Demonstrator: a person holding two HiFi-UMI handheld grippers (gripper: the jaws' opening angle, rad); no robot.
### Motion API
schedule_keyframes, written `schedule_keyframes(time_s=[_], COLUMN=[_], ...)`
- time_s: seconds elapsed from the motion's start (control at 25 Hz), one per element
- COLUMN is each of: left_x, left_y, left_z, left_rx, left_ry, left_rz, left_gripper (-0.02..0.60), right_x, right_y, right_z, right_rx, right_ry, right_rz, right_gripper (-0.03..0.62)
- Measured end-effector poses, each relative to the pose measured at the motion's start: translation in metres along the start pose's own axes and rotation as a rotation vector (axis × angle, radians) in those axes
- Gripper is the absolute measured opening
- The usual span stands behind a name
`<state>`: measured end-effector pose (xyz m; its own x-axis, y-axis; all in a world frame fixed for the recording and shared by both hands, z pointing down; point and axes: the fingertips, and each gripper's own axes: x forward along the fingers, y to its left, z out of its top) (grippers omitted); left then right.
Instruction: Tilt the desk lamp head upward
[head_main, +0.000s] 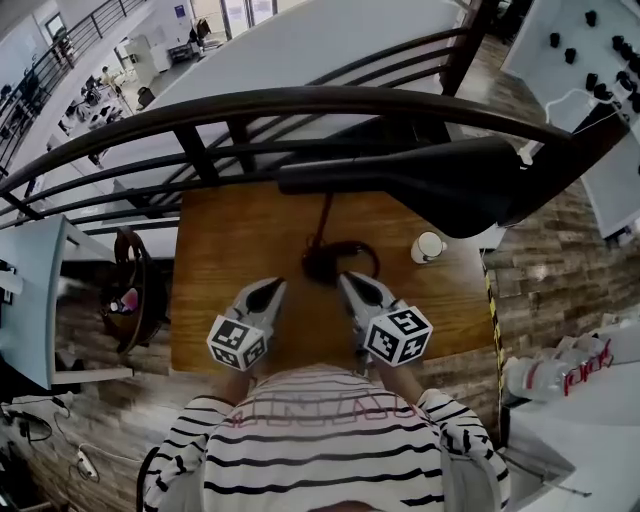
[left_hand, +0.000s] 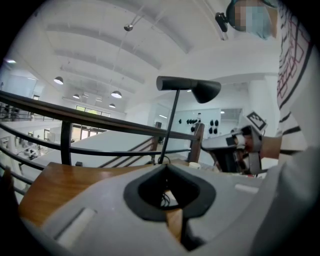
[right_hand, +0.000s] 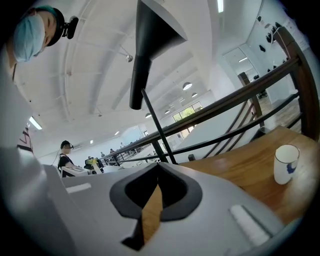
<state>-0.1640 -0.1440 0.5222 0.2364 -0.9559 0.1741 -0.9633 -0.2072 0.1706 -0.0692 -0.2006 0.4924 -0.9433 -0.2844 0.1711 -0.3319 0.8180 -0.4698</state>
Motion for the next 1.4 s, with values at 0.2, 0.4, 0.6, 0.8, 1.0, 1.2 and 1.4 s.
schedule_keyframes(time_s=[0.2,0.4,0.6,0.8,1.0,1.2,1.4], left_x=[-0.003,-0.003,-0.004,-0.001,-0.005,-0.015,-0.02], left_y=[0.008,0.013,0.017,0.009,0.0,0.0,-0.006], left_z=[-0.004,-0.003,0.002,0.001,0.0,-0.004,-0.003], left_rx=[-0.013,-0.038,-0.039,-0.037,-0.037,-0.035,-0.035], left_ry=[-0.002,-0.019,-0.032,-0.027,-0.032,-0.027,-0.031], left_rz=[0.023,0.038,0.04,0.016,0.005,0.007,0.014], left_gripper=[0.003,0.003,0.002,0.002,0.002,0.002,0.002], right_x=[0.011,0.015,0.018,0.015,0.009,0.009,0.001], right_y=[0.002,-0.002,-0.002,-0.003,-0.001,0.006,0.009], right_z=[-0.001,0.001,0.0,0.0,-0.002,-0.008,-0.008], right_rx=[-0.03,-0.048,-0.068,-0.073,-0.077,-0.074,-0.076], right_ry=[0.01,0.014,0.026,0.023,0.026,0.026,0.023], right_rz=[0.005,-0.001,-0.015,-0.015,-0.014,-0.017,-0.018], right_gripper=[0.0,0.0,0.0,0.0,0.0,0.0,0.0])
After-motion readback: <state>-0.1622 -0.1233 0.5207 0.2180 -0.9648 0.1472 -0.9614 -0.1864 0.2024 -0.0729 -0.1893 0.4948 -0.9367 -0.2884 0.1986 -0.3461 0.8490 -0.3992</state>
